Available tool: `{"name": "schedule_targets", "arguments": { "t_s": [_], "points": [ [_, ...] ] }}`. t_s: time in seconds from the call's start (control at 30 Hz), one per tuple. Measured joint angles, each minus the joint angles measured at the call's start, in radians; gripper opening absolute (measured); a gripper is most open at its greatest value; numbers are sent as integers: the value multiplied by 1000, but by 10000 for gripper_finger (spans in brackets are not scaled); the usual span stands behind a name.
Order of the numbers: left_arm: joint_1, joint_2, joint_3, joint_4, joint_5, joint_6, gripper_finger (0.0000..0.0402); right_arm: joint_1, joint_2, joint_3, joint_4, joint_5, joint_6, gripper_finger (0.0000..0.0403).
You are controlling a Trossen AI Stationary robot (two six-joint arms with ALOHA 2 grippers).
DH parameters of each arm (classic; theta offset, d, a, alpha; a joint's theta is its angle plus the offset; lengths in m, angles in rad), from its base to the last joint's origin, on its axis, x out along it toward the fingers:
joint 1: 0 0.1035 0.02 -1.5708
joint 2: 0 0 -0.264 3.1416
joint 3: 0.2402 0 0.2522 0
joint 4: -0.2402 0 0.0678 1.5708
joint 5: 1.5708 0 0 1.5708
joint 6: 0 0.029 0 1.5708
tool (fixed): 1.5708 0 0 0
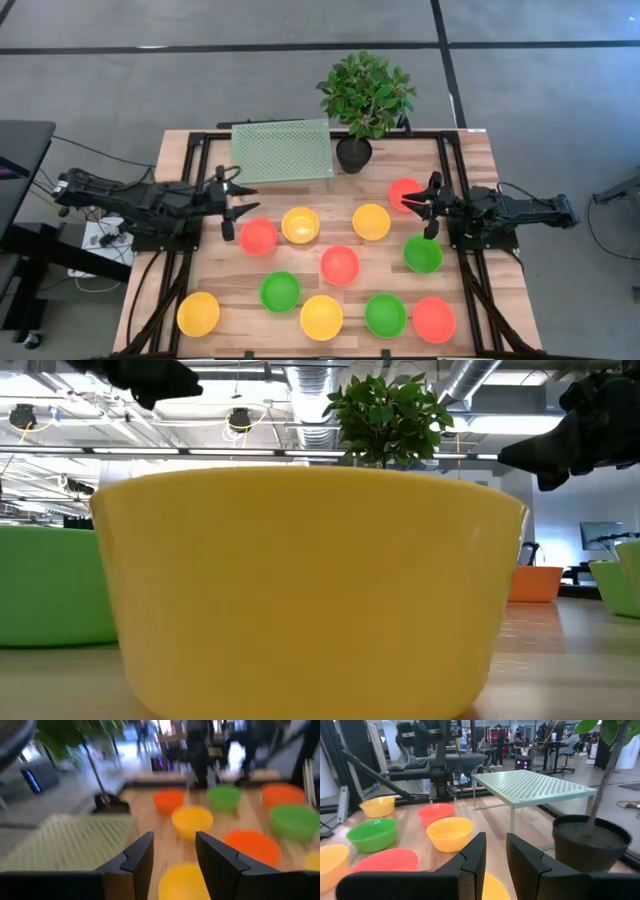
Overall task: Pick & Place Mini bowls
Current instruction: Put the orange bowl on the shelf
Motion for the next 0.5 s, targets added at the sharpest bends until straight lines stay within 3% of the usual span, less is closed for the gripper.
{"name": "schedule_targets", "arguments": {
  "t_s": [0.1, 0.23, 0.5],
  "points": [
    [-16, 92, 83, -140, 62, -110, 145, -21, 0, 0, 48, 0, -98, 71],
    [-65, 193, 90, -256, 159, -291, 143, -47, 0, 0, 182, 0, -145, 71],
    [-193, 394, 76, -336, 162, -505, 143, -68, 4, 1, 278, -12, -137, 71]
  ]
}}
